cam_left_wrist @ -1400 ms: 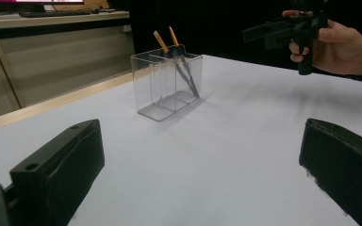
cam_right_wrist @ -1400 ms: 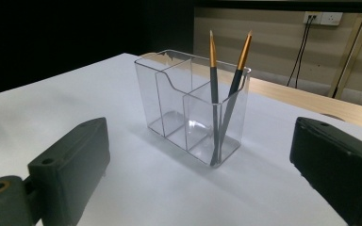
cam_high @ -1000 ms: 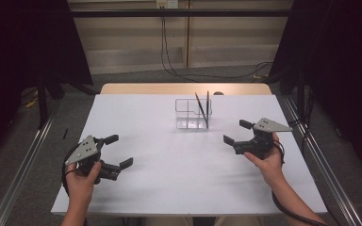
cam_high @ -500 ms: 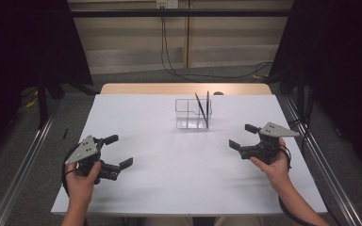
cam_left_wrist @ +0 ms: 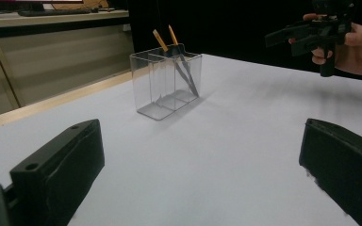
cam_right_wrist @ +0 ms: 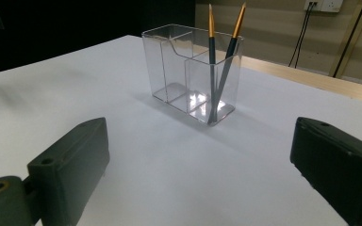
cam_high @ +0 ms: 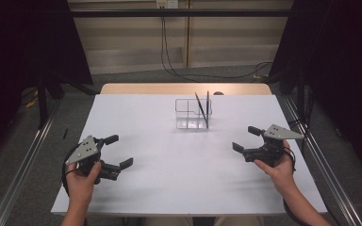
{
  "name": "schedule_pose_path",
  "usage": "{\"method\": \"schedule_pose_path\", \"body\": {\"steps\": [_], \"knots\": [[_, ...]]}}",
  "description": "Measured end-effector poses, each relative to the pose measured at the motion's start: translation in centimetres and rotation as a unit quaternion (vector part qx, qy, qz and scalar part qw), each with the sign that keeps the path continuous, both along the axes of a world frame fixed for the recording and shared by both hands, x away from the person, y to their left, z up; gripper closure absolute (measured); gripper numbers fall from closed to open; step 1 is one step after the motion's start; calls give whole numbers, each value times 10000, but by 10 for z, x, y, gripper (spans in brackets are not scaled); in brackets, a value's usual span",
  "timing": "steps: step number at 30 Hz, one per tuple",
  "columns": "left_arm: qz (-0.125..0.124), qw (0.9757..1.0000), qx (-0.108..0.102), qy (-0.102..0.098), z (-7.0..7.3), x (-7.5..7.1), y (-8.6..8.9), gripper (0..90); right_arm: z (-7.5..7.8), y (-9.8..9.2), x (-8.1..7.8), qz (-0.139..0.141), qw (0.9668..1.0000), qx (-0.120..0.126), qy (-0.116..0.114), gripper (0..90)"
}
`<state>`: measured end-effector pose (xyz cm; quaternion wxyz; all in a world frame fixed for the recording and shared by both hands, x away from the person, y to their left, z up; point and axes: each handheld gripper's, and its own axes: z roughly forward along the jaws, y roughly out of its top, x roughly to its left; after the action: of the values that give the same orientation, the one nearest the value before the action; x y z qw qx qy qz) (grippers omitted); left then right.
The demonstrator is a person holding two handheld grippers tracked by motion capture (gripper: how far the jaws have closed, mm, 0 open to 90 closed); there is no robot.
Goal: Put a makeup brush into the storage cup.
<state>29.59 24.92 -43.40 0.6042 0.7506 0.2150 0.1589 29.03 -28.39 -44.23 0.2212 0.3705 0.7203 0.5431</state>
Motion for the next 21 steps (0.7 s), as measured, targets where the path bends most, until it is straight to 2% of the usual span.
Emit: {"method": "schedule_pose_path", "body": {"steps": [21], "knots": [[-8, 10000, 5, -3, 0, 0, 0, 6, 0, -19, -17, -57, 9998, -159, 47, 48]]}}
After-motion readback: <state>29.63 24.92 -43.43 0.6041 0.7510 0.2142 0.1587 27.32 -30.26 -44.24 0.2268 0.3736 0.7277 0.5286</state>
